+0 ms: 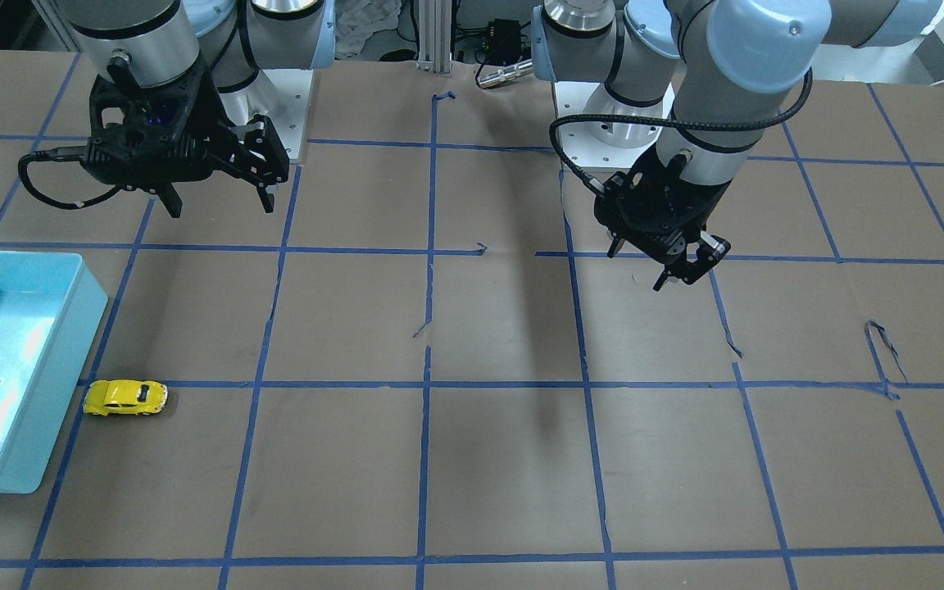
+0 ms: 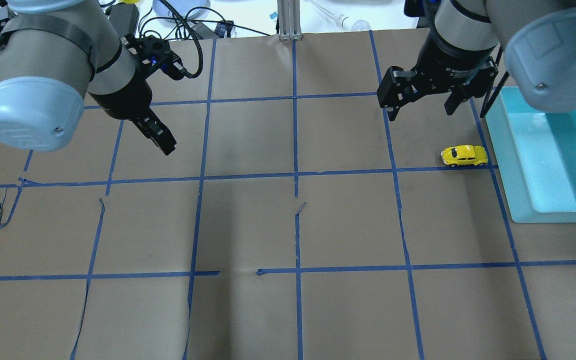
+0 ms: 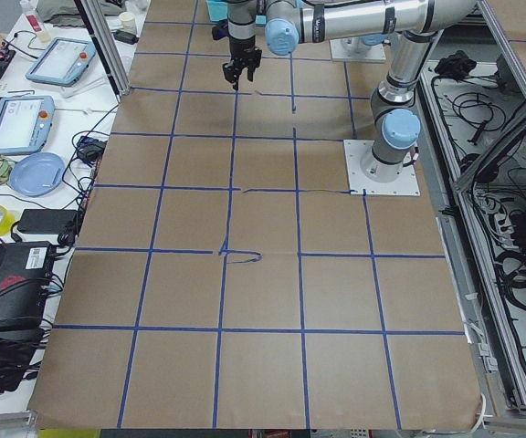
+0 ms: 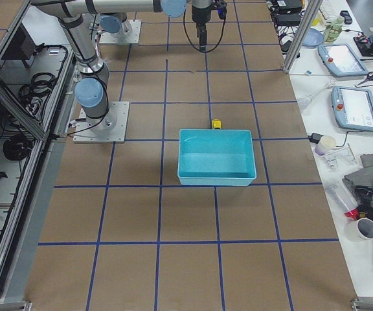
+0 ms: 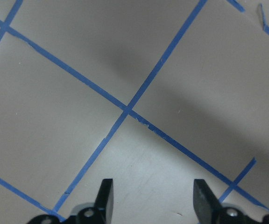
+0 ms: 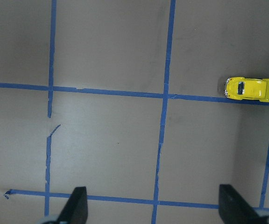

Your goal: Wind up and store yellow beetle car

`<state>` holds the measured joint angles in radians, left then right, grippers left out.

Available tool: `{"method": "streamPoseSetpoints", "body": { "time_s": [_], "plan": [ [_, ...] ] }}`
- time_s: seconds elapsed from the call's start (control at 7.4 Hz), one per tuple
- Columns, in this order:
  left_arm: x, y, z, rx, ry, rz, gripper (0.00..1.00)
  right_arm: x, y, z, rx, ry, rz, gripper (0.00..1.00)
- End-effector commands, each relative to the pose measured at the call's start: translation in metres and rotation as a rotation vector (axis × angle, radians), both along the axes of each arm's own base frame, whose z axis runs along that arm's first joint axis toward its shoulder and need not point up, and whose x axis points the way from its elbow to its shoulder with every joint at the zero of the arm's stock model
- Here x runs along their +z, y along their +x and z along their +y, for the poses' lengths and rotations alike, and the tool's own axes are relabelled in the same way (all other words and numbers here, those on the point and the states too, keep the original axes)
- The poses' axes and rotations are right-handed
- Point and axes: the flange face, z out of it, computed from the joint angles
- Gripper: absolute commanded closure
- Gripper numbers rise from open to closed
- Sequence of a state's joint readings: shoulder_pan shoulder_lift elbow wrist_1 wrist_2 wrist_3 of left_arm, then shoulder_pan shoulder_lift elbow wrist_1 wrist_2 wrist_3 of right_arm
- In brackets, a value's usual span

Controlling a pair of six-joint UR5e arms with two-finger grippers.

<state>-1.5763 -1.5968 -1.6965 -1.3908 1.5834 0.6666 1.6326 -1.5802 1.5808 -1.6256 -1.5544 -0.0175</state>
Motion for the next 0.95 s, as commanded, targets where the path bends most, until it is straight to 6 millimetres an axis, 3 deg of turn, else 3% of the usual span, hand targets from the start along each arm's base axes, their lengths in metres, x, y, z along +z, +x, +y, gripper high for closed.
{"method": "streamPoseSetpoints", "body": {
  "time_s": [0.0,0.14,0.41,0.68,0.81],
  "plan": [
    [0.023,0.001,0.009,0.274,-0.037,0.004,0.26,-0.006,-0.001,-0.001,0.001,0.009,0.011,0.00],
    [0.024,0.004,0.006,0.385,-0.037,0.017,0.22,-0.016,0.000,-0.008,-0.016,0.029,-0.004,0.00],
    [0.021,0.010,0.003,0.507,-0.032,0.022,0.11,-0.059,-0.001,-0.031,0.038,0.108,0.015,0.00],
    [0.026,0.006,0.004,0.675,-0.047,0.031,0.00,-0.087,-0.026,-0.035,0.245,0.153,0.001,0.00],
    [0.031,0.005,0.003,0.705,-0.058,0.030,0.00,-0.103,-0.041,-0.043,0.409,0.109,0.002,0.00]
  ]
}}
